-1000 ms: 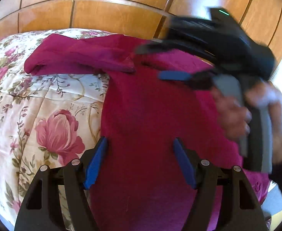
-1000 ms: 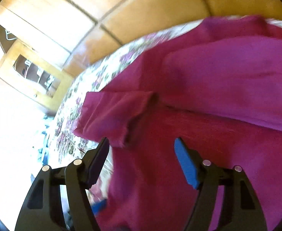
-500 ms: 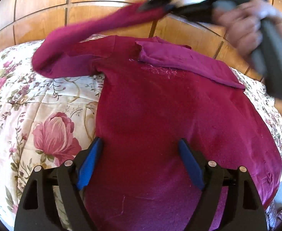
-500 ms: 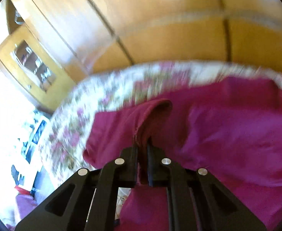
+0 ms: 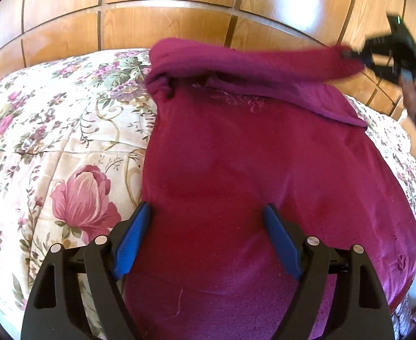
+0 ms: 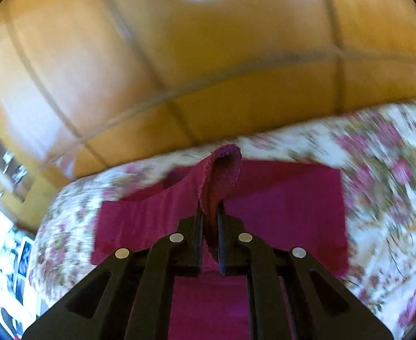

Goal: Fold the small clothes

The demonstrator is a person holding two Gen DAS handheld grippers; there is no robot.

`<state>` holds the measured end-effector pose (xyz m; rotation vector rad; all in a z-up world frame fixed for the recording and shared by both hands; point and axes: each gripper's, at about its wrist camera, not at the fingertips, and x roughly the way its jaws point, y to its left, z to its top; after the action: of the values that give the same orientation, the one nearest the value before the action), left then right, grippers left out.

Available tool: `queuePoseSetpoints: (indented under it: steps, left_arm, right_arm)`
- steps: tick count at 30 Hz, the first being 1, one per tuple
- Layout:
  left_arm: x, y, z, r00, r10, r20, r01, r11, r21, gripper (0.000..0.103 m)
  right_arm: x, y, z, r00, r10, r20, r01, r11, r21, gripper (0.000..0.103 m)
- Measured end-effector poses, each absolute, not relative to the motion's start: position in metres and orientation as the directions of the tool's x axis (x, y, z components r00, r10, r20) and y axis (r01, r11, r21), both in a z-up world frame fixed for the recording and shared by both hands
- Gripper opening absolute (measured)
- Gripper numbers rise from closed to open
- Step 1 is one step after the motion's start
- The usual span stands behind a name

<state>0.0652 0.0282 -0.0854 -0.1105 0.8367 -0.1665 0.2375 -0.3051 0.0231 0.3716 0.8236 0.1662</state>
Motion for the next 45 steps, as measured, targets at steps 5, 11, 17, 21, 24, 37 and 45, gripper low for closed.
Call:
queuePoseSetpoints:
  steps: [5, 11, 17, 21, 24, 37, 45]
  left_arm:
    - [0.073, 0.035, -0.074, 0.622, -0.205, -0.755, 0.073, 0.976, -0.205, 0.08]
    - [0.096, 0.055, -0.03, 0.689, -0.21, -0.694, 0.031, 0.965, -0.261, 0.08]
    - [0.146, 0.04, -0.005, 0.752, -0.186, -0.633, 0.051, 0.973, -0.224, 0.08]
    - [0.188, 0.022, -0.011, 0.74, -0.169, -0.651, 0.078, 0.983, -0.167, 0.08]
    - [0.212, 0.02, -0.038, 0.678, -0.138, -0.722, 0.051, 0.989, -0.142, 0.08]
    - [0.204, 0.02, -0.035, 0.706, -0.08, -0.703, 0.051, 0.997, -0.063, 0.08]
    - [0.254, 0.019, -0.026, 0.708, -0.07, -0.703, 0.026, 0.997, -0.072, 0.08]
  right_arm:
    - [0.24, -0.343, -0.03, 0.599, 0.227, -0.768, 0.132, 0.918, 0.374, 0.014]
    - [0.211, -0.364, -0.019, 0.676, 0.179, -0.715, 0.177, 0.902, 0.394, 0.053]
    - [0.21, -0.33, 0.004, 0.716, 0.241, -0.656, 0.062, 0.913, 0.403, 0.061]
    - [0.222, -0.303, -0.019, 0.665, 0.215, -0.715, 0.037, 0.947, 0.319, 0.061]
    - [0.225, -0.299, -0.051, 0.632, 0.138, -0.762, 0.051, 0.974, 0.219, 0.062]
    - [0.218, -0.279, -0.051, 0.678, 0.107, -0.727, -0.041, 0.993, 0.108, 0.082]
    - [0.245, -0.279, -0.031, 0.697, 0.115, -0.708, -0.016, 0.989, 0.144, 0.084]
